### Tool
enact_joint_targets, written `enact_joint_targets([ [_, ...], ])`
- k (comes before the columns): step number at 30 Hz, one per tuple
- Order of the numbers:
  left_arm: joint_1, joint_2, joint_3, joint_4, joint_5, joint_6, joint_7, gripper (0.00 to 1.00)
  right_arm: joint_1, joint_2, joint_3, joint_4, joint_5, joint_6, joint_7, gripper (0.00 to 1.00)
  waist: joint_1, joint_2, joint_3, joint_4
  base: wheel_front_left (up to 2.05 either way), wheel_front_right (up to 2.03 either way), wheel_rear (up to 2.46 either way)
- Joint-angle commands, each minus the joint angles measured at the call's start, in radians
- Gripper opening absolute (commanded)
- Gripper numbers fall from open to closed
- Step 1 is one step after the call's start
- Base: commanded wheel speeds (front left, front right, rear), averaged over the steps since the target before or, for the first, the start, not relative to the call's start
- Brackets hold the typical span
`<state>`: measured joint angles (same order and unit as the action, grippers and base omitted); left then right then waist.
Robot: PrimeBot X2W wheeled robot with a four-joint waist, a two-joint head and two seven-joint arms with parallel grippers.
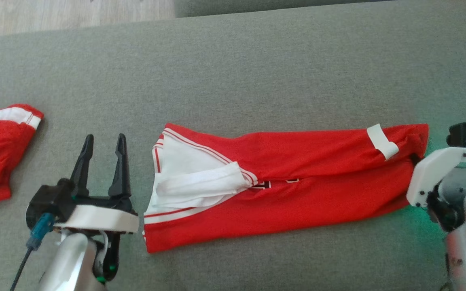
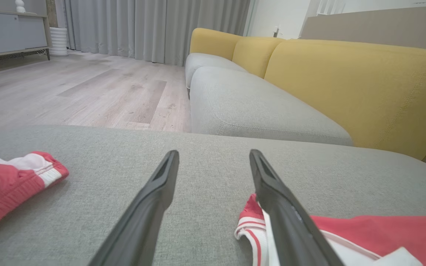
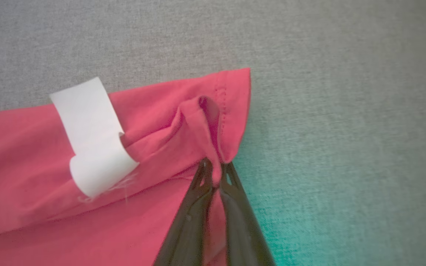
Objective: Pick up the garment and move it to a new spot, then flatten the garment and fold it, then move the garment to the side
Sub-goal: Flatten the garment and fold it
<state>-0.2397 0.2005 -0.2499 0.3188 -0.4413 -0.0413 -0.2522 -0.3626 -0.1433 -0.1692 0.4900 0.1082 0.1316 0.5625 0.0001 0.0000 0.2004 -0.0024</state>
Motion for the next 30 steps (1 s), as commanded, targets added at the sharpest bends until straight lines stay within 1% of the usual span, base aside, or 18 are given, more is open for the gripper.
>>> enact_joint_targets([
  [1,-0.02,0.012,0.049,-0.025,0.01,-0.004,-0.009,1.0,0.011,-0.029,0.02,-0.046,0.007,-0.001,0.005,0.0,-0.0001,0.0,-0.005,-0.006,0.0,0.0,0.0],
  [5,-0.012,0.007,0.061,-0.024,0.015,-0.007,-0.009,1.0,0.032,-0.077,-0.016,-0.153,0.005,-0.001,0.022,0.0,-0.0001,0.0,-0.018,-0.014,0.0,0.0,0.0],
  [10,0.0,-0.003,0.072,-0.032,0.023,-0.008,-0.009,1.0,0.084,-0.123,-0.111,-0.326,-0.023,-0.001,0.07,0.0,-0.0001,0.0,-0.03,-0.022,0.0,0.0,0.0],
  [13,0.006,-0.005,0.078,-0.034,0.027,-0.01,-0.01,1.0,0.111,-0.146,-0.163,-0.407,-0.032,-0.001,0.102,0.0,-0.0001,0.0,-0.037,-0.028,0.0,0.0,0.0],
  [14,0.007,-0.006,0.079,-0.034,0.028,-0.011,-0.01,1.0,0.118,-0.15,-0.175,-0.427,-0.033,-0.001,0.116,0.0,-0.0001,0.0,-0.039,-0.029,0.0,0.0,0.0],
  [17,0.011,-0.011,0.082,-0.032,0.03,-0.014,-0.01,1.0,0.135,-0.135,-0.197,-0.485,-0.017,-0.001,0.155,0.0,-0.0001,0.0,-0.049,-0.031,0.0,0.0,0.0],
  [18,0.015,-0.014,0.086,-0.031,0.031,-0.014,-0.01,1.0,0.15,-0.11,-0.175,-0.527,0.011,-0.001,0.192,0.0,-0.0001,0.0,-0.057,-0.034,0.0,0.0,0.0],
  [20,0.021,-0.016,0.091,-0.031,0.032,-0.015,-0.01,1.0,0.166,-0.075,-0.131,-0.576,0.048,-0.001,0.225,0.0,-0.0001,0.0,-0.065,-0.036,0.0,0.0,0.0],
  [23,0.028,-0.018,0.098,-0.032,0.034,-0.016,-0.01,1.0,0.189,0.004,-0.033,-0.659,0.117,-0.001,0.268,0.0,-0.0001,0.0,-0.073,-0.036,0.0,0.0,0.0],
  [25,0.032,-0.017,0.105,-0.036,0.034,-0.015,-0.01,1.0,0.197,0.042,0.05,-0.703,0.171,-0.001,0.282,0.0,-0.0001,0.0,-0.075,-0.037,0.0,0.0,0.0],
  [26,0.034,-0.016,0.108,-0.037,0.034,-0.015,-0.01,1.0,0.199,0.056,0.096,-0.718,0.193,-0.001,0.283,0.0,-0.0001,0.0,-0.075,-0.037,0.0,0.0,0.0],
  [27,0.034,-0.016,0.108,-0.037,0.034,-0.015,-0.01,1.0,0.199,0.056,0.096,-0.718,0.193,-0.001,0.283,0.0,-0.0001,0.0,-0.075,-0.037,0.0,0.0,0.0],
  [30,0.035,-0.012,0.117,-0.041,0.035,-0.015,-0.01,1.0,0.191,0.079,0.241,-0.724,0.233,-0.001,0.26,0.0,-0.0001,0.0,-0.07,-0.034,0.0,0.0,0.0],
])
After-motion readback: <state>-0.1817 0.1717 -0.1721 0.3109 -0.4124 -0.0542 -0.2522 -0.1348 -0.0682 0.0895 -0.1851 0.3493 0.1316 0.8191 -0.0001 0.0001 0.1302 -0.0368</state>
